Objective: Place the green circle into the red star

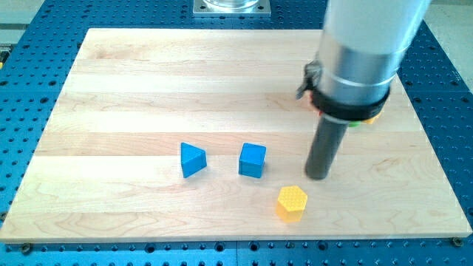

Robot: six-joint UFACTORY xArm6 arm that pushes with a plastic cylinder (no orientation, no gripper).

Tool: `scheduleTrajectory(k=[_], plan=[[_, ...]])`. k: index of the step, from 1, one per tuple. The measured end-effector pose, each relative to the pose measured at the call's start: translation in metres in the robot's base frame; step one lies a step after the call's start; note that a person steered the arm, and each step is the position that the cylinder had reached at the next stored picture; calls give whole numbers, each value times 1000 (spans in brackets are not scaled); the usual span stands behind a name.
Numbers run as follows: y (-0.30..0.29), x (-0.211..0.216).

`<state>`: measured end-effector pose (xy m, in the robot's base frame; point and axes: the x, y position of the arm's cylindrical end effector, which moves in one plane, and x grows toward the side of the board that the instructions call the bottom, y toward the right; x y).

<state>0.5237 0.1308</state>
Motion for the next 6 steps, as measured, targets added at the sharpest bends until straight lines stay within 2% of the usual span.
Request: scheduleTrajectory(k=[1, 3, 6], plan=[[57, -31], [92, -99], [66, -186]])
